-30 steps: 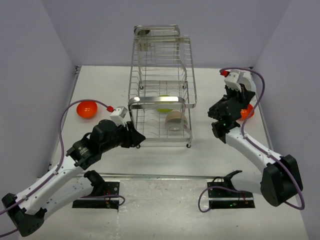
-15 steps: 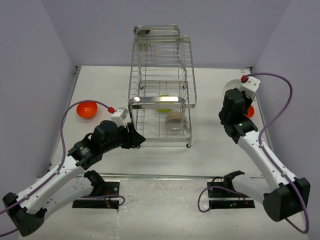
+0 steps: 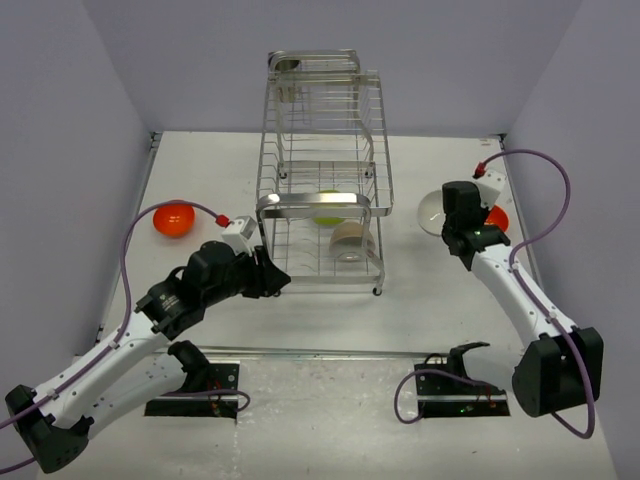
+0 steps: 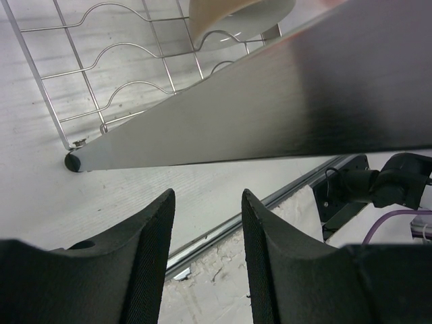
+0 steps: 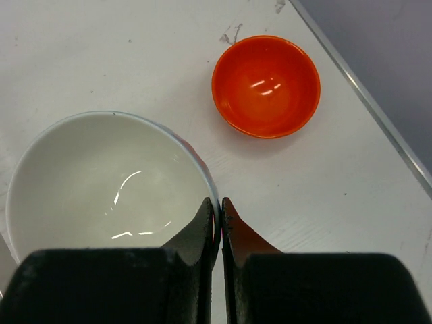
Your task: Unload the bowls from the dish rack
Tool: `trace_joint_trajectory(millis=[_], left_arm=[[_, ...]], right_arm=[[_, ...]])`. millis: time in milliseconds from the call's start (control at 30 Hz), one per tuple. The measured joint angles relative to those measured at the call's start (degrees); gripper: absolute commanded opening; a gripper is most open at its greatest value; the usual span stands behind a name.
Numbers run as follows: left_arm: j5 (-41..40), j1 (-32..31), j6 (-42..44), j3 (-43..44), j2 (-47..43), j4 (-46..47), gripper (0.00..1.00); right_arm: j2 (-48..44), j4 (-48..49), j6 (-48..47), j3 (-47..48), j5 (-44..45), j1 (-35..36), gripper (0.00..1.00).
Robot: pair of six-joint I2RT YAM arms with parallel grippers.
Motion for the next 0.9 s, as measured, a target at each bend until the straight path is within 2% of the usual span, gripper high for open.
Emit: trace_joint_trajectory(millis=[233,500,900], left_arm=[[0.0,0.0,0.0,-0.2,0.1,0.2,0.46],[0.0,0.0,0.0,-0.2,0.5,0.2,0.46],[0.0,0.0,0.1,-0.2,0.5,0.0,0.46]], right_arm=[[3.7,-0.1,0.9,0.2,-9.0,-5.4,0.00],[11.9,-0.9,1.6,4.0,-16.1,-9.8,0.00],[24.3,-3.1,1.3,12.2,-21.9,-15.3,0.00]])
